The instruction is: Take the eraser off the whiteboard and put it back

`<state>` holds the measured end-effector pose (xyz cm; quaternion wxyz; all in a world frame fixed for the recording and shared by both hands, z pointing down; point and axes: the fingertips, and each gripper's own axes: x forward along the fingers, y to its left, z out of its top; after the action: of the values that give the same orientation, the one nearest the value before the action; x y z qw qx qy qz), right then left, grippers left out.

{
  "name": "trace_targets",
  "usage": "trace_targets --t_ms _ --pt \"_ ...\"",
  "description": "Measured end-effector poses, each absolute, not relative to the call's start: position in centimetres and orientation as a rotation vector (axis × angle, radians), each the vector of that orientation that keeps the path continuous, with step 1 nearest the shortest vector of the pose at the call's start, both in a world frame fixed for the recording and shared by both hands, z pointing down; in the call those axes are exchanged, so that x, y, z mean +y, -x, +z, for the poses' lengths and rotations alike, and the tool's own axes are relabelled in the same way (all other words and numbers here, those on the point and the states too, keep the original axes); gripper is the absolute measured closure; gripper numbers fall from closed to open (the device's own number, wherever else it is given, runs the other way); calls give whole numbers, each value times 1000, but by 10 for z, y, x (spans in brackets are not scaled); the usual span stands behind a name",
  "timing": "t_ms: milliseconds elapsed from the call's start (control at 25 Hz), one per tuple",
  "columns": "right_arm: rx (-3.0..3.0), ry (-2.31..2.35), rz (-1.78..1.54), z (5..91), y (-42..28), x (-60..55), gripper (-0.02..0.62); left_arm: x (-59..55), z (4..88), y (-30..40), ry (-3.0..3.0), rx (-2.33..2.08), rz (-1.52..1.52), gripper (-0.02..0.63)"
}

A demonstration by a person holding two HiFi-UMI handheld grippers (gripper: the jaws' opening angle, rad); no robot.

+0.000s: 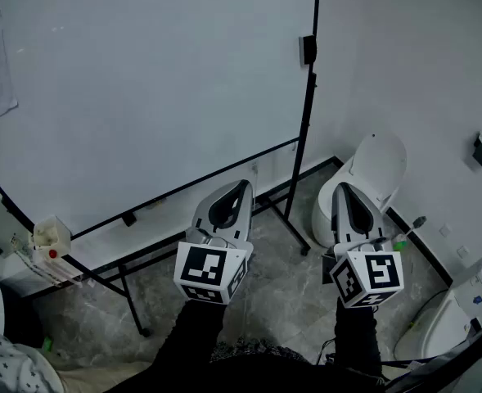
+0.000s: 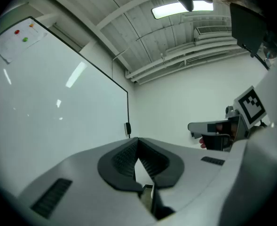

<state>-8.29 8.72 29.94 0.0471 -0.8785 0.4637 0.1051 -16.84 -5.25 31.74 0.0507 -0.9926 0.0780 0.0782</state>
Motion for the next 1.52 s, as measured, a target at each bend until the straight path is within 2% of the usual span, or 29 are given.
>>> trace_targets --t_ms 880,1520 --pt "1439 2659 256 309 36 46 586 -89 322 130 3027 260 192 600" --pt "1281 2736 345 290 -9 -48 586 -188 303 53 3024 27 272 600"
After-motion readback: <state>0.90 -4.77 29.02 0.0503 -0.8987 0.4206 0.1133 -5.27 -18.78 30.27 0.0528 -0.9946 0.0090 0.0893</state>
